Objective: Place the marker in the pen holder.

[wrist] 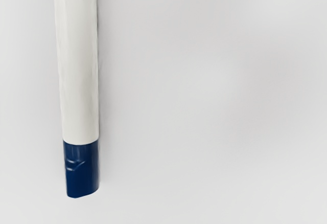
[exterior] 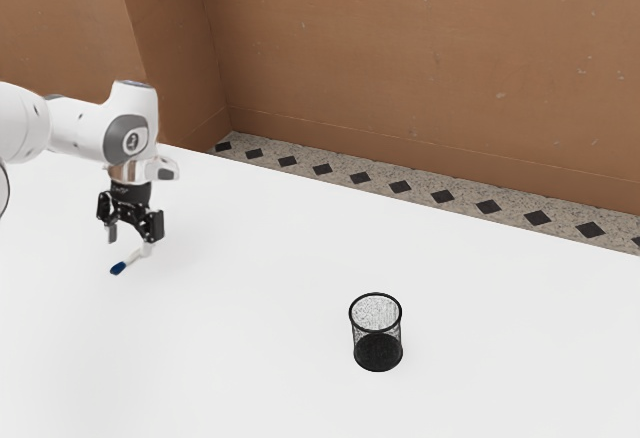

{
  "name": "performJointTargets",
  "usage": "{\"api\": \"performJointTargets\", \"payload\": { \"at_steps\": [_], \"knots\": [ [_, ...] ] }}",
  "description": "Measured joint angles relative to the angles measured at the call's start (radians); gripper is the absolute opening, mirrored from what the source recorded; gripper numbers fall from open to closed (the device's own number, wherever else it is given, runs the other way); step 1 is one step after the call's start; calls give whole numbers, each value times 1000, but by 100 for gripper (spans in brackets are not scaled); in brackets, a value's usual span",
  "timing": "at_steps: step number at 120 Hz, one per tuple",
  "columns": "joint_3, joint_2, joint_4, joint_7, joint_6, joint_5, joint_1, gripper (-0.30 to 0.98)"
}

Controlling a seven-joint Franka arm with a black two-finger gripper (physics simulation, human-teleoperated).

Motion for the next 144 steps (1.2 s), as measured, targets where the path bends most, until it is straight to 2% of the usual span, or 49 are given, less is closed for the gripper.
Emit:
{"api": "performJointTargets", "payload": {
  "at_steps": [19, 48, 98, 125, 144],
  "knots": [
    [36, 10, -41, 90, 78, 1, 4, 69],
    [42, 53, -35, 220, 145, -5, 35, 69],
    [35, 105, 0, 347, 68, -8, 41, 65],
    [34, 110, 6, 385, 36, -5, 40, 50],
    [34, 111, 19, 404, 36, -3, 41, 44]
  ]
}}
